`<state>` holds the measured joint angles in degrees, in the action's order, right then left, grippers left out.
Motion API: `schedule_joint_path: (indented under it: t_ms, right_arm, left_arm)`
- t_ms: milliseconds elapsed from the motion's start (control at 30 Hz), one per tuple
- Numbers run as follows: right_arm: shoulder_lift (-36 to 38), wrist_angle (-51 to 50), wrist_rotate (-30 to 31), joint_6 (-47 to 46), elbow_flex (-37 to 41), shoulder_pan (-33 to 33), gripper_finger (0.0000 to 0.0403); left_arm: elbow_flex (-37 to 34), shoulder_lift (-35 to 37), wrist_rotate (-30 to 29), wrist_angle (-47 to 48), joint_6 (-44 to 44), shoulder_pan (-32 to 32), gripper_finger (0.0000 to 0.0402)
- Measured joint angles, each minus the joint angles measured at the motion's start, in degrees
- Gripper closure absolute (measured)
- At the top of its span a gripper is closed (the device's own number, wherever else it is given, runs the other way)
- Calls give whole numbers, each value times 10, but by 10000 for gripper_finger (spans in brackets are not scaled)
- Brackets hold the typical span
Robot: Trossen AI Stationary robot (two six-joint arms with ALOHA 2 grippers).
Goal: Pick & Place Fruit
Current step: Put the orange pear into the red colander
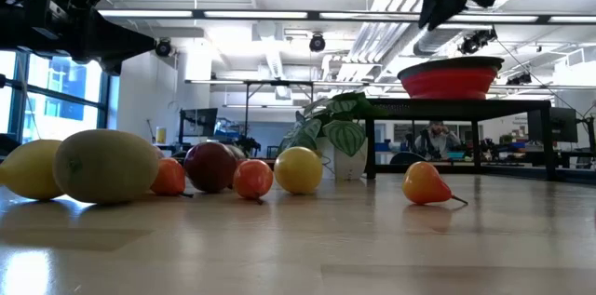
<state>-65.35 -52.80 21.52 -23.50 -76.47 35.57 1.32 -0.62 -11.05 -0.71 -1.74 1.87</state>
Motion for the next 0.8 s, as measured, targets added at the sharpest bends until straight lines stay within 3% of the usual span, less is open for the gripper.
schedule_joint_path:
  t_ms: [233, 800]
  right_arm:
    - [34, -6, -56, 0, 0, -68, 298]
    - [32, -7, -51, -18, 0, -314, 298]
  left_arm:
    - [0, 0, 0, 0, 0, 0, 368]
    - [0, 0, 0, 0, 0, 0, 368]
